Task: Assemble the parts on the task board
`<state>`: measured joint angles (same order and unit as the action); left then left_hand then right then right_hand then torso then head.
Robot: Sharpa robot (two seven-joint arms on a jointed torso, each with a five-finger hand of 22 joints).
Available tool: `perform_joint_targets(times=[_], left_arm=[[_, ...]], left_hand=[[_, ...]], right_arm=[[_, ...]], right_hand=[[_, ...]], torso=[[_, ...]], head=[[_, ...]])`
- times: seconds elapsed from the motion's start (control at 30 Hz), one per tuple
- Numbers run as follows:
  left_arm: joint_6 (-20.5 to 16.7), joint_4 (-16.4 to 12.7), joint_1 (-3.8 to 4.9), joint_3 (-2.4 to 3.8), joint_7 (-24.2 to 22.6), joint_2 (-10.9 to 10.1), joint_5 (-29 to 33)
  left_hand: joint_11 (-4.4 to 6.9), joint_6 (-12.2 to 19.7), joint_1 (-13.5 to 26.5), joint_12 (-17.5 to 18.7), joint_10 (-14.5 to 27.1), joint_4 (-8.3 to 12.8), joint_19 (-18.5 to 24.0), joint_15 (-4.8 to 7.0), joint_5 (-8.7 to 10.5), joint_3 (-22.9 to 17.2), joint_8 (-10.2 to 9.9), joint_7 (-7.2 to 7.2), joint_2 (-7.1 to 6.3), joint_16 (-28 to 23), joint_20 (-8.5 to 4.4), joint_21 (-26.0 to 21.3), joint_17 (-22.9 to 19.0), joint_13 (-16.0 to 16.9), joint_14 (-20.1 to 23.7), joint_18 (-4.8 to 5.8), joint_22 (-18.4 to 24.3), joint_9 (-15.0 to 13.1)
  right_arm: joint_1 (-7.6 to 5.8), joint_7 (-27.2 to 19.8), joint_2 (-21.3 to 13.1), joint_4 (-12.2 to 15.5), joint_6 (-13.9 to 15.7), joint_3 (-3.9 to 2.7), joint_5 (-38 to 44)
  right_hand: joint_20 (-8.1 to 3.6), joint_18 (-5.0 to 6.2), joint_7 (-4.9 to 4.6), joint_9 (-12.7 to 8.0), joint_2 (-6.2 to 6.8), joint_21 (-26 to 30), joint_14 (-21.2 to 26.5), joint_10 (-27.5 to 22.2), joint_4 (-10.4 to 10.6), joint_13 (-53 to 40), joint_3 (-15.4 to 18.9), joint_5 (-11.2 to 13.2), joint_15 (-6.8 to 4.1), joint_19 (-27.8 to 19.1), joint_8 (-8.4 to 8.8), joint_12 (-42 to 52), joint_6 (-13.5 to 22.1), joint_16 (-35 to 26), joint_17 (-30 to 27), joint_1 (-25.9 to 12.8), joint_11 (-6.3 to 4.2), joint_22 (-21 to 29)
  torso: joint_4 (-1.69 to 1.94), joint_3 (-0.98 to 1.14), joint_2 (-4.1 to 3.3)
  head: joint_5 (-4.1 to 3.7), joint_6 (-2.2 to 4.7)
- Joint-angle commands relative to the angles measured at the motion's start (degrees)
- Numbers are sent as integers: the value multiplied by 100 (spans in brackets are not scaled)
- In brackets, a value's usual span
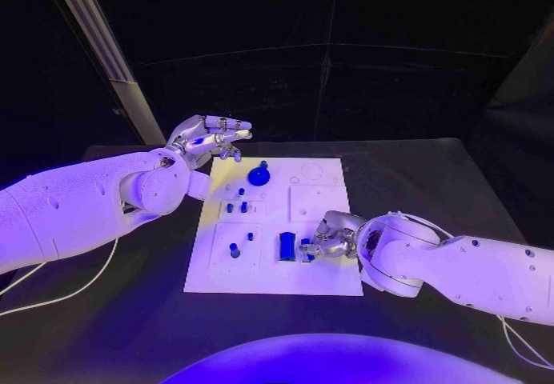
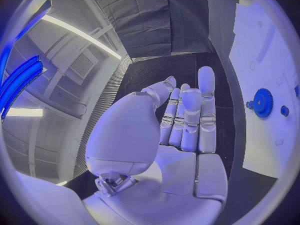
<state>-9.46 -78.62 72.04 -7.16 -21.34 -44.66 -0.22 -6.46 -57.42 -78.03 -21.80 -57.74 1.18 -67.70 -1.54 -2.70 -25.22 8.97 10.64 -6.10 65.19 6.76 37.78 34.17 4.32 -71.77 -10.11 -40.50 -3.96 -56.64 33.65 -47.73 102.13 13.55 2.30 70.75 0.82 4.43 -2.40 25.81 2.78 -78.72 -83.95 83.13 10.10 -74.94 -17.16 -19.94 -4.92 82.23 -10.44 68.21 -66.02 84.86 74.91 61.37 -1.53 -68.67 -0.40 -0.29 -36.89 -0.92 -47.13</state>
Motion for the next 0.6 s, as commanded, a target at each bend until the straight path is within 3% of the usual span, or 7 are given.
perform_joint_targets(times=[0.03,0.33,0.6], left_arm=[[76,-11,9,3,-15,-1,17],[83,-12,9,3,-7,-4,17],[90,-12,9,3,1,-7,17]], left_hand=[[1,51,3,-18,41,37,28,17,-35,3,21,8,23,-16,23,-26,-6,-6,41,-38,6,-9],[0,54,0,-25,46,38,28,17,-36,1,26,8,29,-18,24,-27,-13,-7,45,-38,7,-9],[0,54,0,-25,46,38,28,17,-36,1,26,8,29,-18,24,-27,-13,-7,45,-38,7,-9]], right_arm=[[-2,43,16,1,-59,2,76],[-2,-17,22,21,-118,2,106],[-1,-102,-30,94,-53,2,109]], right_hand=[[12,-29,-32,14,34,-5,-456,31,43,-19,117,-79,-39,31,0,-20,-25,11,767,-97,-9,8],[11,-31,-22,51,107,-10,-459,47,263,-39,625,-234,-44,39,8,-1,-41,20,784,-312,-16,-13],[0,-43,2,86,-15,-44,-469,73,500,-61,945,-264,-59,65,3,26,-81,51,830,-391,-35,-80]], torso=[[0,1,1],[-3,0,3],[-4,3,3]], head=[[0,-1],[-4,-16],[-6,-26]])
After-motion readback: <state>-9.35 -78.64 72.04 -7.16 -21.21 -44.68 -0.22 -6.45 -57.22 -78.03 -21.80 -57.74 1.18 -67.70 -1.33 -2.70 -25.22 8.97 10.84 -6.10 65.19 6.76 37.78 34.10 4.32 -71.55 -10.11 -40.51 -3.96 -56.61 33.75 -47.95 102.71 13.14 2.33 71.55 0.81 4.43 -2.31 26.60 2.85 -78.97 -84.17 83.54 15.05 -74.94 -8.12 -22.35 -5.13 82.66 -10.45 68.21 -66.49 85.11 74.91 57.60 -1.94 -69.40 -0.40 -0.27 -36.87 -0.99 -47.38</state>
